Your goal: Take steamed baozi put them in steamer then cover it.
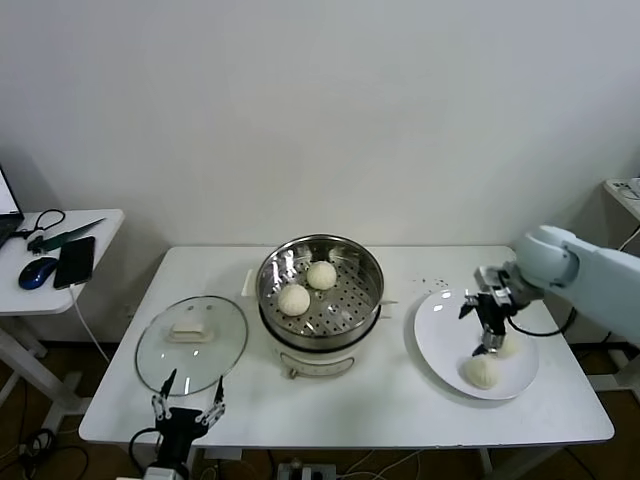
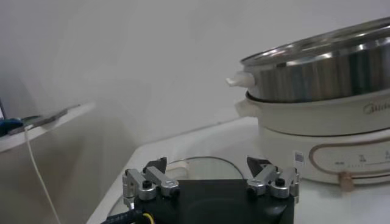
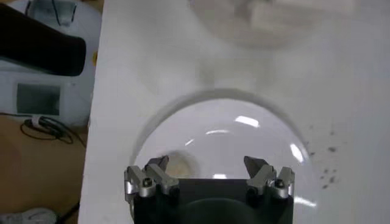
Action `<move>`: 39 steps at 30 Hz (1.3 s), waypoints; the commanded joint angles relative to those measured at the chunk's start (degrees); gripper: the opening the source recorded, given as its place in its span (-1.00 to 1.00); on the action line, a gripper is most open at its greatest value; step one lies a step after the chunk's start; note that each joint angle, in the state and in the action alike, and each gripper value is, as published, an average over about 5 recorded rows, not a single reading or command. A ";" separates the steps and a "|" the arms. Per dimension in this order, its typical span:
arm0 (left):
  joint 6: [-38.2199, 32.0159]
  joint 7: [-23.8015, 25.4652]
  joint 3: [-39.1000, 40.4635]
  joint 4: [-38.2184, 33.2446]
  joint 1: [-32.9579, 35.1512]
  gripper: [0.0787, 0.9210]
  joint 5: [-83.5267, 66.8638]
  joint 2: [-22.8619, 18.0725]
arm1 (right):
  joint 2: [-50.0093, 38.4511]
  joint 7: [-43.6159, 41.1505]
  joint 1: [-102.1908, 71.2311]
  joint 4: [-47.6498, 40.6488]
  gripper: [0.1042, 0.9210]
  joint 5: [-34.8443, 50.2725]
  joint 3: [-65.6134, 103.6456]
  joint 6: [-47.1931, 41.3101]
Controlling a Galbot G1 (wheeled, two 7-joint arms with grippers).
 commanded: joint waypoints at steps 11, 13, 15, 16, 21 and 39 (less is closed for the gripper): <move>0.12 -0.02 0.00 0.38 0.28 0.77 -0.09 -0.46 | 0.80 -0.09 -13.23 -6.20 0.76 -6.88 8.89 0.91; 0.11 -0.03 -0.02 0.48 0.32 0.77 -0.03 -0.48 | 1.41 0.07 -13.26 -6.60 0.76 -6.87 8.84 0.93; 0.10 -0.04 -0.02 0.57 0.35 0.77 0.03 -0.54 | 2.01 0.22 -13.28 -6.96 0.76 -6.83 8.80 0.94; 0.09 -0.04 -0.02 0.59 0.38 0.77 0.06 -0.56 | 2.31 0.29 -13.28 -7.13 0.76 -6.81 8.78 0.95; 0.07 -0.07 0.05 0.65 0.48 0.77 0.35 -0.74 | 3.50 0.32 -13.10 -7.60 0.76 -6.55 8.54 0.98; 0.04 -0.14 0.19 0.58 0.63 0.77 0.92 -1.02 | 4.22 -0.74 -2.30 -8.77 0.39 -4.83 2.38 6.40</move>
